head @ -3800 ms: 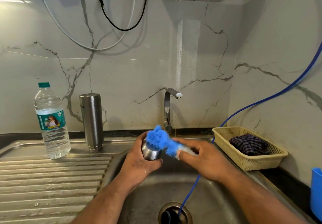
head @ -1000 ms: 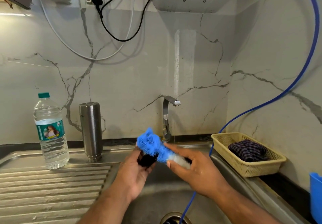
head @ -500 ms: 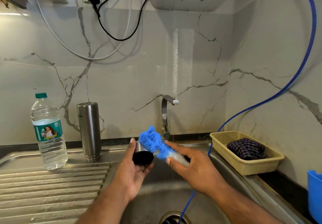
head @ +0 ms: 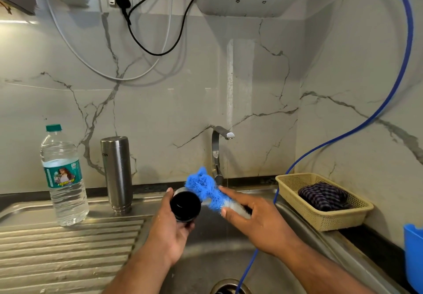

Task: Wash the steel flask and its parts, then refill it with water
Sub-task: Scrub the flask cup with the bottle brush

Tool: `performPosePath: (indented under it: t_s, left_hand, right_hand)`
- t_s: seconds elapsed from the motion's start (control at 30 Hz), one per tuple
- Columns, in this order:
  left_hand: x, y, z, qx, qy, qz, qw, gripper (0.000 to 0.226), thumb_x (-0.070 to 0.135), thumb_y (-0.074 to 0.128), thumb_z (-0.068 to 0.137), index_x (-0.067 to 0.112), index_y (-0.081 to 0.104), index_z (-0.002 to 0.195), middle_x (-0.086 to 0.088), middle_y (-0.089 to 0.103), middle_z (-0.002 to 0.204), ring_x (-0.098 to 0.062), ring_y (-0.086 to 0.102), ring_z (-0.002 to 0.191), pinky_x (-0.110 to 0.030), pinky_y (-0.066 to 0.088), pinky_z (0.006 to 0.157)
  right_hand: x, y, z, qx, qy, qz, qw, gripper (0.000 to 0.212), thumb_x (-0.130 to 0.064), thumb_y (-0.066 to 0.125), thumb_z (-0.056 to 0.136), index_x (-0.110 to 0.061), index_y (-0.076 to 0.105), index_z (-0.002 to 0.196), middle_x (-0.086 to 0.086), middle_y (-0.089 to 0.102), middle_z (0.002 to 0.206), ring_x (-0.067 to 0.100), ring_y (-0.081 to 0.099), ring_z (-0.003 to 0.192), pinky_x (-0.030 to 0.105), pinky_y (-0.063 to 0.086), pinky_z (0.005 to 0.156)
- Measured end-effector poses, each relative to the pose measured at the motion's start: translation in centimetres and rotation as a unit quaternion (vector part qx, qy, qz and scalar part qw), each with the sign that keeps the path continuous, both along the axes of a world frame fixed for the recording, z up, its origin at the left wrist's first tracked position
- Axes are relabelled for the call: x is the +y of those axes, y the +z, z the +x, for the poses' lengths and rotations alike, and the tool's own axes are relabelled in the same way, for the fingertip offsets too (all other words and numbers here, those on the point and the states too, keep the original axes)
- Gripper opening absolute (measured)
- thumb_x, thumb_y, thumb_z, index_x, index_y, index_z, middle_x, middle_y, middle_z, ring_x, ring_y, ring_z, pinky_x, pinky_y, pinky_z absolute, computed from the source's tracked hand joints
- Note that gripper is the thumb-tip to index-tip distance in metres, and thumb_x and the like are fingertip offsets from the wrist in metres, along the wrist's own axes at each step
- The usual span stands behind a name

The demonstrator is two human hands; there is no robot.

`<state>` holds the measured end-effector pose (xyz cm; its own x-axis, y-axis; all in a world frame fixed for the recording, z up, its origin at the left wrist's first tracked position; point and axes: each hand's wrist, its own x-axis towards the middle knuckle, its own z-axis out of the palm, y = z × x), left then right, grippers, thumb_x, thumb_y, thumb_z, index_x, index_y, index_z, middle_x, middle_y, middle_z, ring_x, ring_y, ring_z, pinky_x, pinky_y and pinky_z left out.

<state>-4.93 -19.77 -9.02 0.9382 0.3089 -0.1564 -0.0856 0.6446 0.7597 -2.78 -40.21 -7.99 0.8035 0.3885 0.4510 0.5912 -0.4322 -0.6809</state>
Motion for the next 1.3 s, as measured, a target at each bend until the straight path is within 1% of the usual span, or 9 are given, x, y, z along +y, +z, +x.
performPosePath:
  t_s: [0.27,0.37,0.47,0.6,0.77,0.97,1.07,1.17,1.3]
  left_hand:
    - [1.0,0.6,0.1,-0.042,0.032,-0.06,0.997,0.054,0.048,0.067,0.089,0.005,0.061,0.122,-0.023,0.067,0.118,-0.028,0.069,0.104,-0.034,0.064,0.065]
    - [1.3,0.1,-0.1,-0.051,0.01,0.041,0.998,0.053,0.051,0.065,0.089,0.008,0.064,0.12,-0.022,0.068,0.116,-0.024,0.067,0.095,-0.032,0.061,0.069]
    - [1.6,-0.2,-0.5,-0.054,-0.014,0.189,0.98,0.059,0.065,0.056,0.088,0.016,0.066,0.121,-0.023,0.069,0.114,-0.026,0.064,0.091,-0.033,0.056,0.068]
    - [1.6,-0.6,-1.3,0.003,-0.054,0.4,0.915,0.079,0.087,0.036,0.08,0.024,0.062,0.121,-0.005,0.068,0.07,-0.012,0.06,0.061,-0.025,0.047,0.053]
    - [0.7,-0.1,-1.9,-0.033,-0.087,0.407,0.909,0.05,0.069,0.058,0.084,0.028,0.073,0.107,-0.01,0.077,0.086,-0.018,0.062,0.061,-0.028,0.048,0.053]
    - [0.6,0.5,-1.8,-0.039,-0.082,0.326,0.941,0.043,0.063,0.064,0.081,0.025,0.077,0.097,-0.005,0.078,0.102,-0.031,0.071,0.1,-0.042,0.056,0.081]
    - [1.0,0.7,-1.5,-0.019,-0.07,0.226,0.972,0.039,0.051,0.069,0.085,0.014,0.073,0.093,-0.011,0.076,0.11,-0.037,0.07,0.106,-0.053,0.056,0.095]
    - [1.0,0.7,-1.4,-0.012,-0.06,0.229,0.971,0.038,0.047,0.075,0.079,0.019,0.076,0.105,-0.013,0.074,0.114,-0.037,0.068,0.108,-0.055,0.052,0.1]
    - [0.3,0.1,-1.7,0.033,-0.099,0.313,0.944,0.053,0.066,0.06,0.087,0.019,0.07,0.111,-0.017,0.076,0.103,-0.025,0.07,0.083,-0.036,0.057,0.07]
  right_hand:
    - [-1.8,1.3,0.8,-0.048,-0.038,-0.033,0.998,0.054,-0.056,0.069,0.089,-0.061,0.05,0.139,-0.027,0.068,0.12,-0.009,0.064,0.103,0.014,0.055,0.087]
    - [-1.9,1.3,0.8,-0.122,-0.05,-0.153,0.979,0.06,-0.064,0.062,0.087,-0.071,0.036,0.14,-0.023,0.069,0.107,-0.004,0.062,0.084,0.023,0.055,0.075]
    - [-2.3,1.6,0.9,-0.189,-0.058,-0.264,0.944,0.065,-0.062,0.059,0.091,-0.073,0.023,0.144,-0.021,0.06,0.108,-0.001,0.052,0.088,0.025,0.047,0.077]
    - [-2.5,2.1,0.7,-0.23,-0.032,-0.348,0.908,0.066,-0.059,0.058,0.093,-0.067,0.021,0.147,-0.022,0.053,0.106,0.001,0.046,0.099,0.031,0.034,0.086]
    - [-2.1,1.5,0.1,-0.204,-0.061,-0.339,0.917,0.064,-0.067,0.039,0.097,-0.049,0.024,0.156,-0.015,0.06,0.138,0.011,0.054,0.126,0.035,0.042,0.101]
    - [-1.0,1.2,-0.5,-0.146,-0.081,-0.352,0.921,0.06,-0.066,0.031,0.102,-0.039,0.029,0.156,-0.008,0.064,0.136,0.017,0.059,0.122,0.035,0.047,0.091]
    - [-0.8,1.3,-0.9,-0.161,-0.073,-0.35,0.92,0.059,-0.066,0.032,0.102,-0.041,0.028,0.155,-0.01,0.063,0.136,0.014,0.059,0.12,0.034,0.046,0.091]
    - [-0.5,1.4,-1.2,-0.197,-0.067,-0.35,0.913,0.059,-0.067,0.032,0.101,-0.041,0.028,0.155,-0.011,0.065,0.13,0.014,0.06,0.115,0.034,0.044,0.089]
    - [-0.5,1.1,-0.7,-0.21,-0.088,-0.352,0.908,0.057,-0.067,0.03,0.101,-0.042,0.028,0.153,-0.009,0.067,0.123,0.015,0.062,0.108,0.034,0.045,0.084]
